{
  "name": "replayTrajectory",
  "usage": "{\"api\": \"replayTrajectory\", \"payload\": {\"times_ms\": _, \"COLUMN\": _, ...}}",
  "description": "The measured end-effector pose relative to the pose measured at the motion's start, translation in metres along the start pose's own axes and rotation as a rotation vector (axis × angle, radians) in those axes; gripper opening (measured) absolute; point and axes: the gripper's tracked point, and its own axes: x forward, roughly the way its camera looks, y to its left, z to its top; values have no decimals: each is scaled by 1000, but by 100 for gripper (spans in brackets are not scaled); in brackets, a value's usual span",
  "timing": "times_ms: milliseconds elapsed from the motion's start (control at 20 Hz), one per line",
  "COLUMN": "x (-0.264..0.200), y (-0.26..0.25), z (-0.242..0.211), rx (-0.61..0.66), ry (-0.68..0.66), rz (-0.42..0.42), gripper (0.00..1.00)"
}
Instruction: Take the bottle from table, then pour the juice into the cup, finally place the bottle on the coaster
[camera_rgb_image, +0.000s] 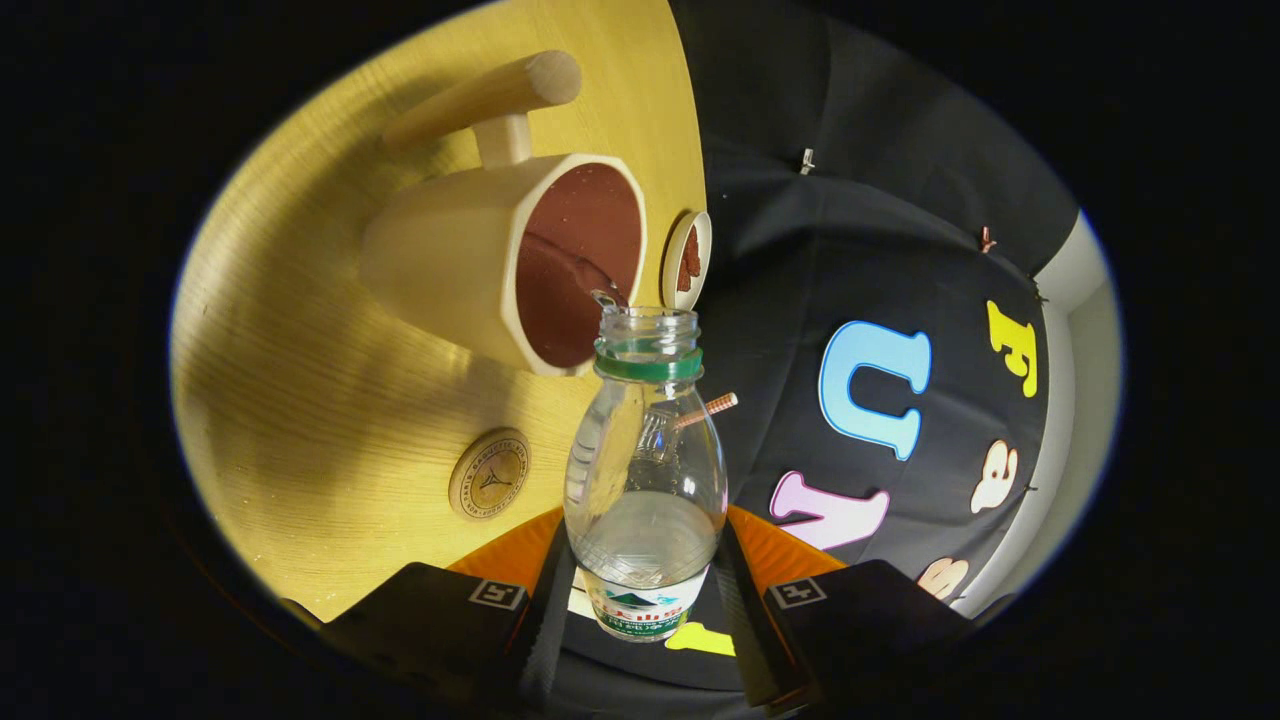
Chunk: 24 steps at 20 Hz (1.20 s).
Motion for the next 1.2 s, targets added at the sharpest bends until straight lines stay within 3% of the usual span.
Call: {"api": "replayTrajectory", "payload": {"times_ms": 1200, "x": -3, "y": -2, "z": 11, "rx": -132, "ry": -44, "rz": 6, "gripper": 73}}
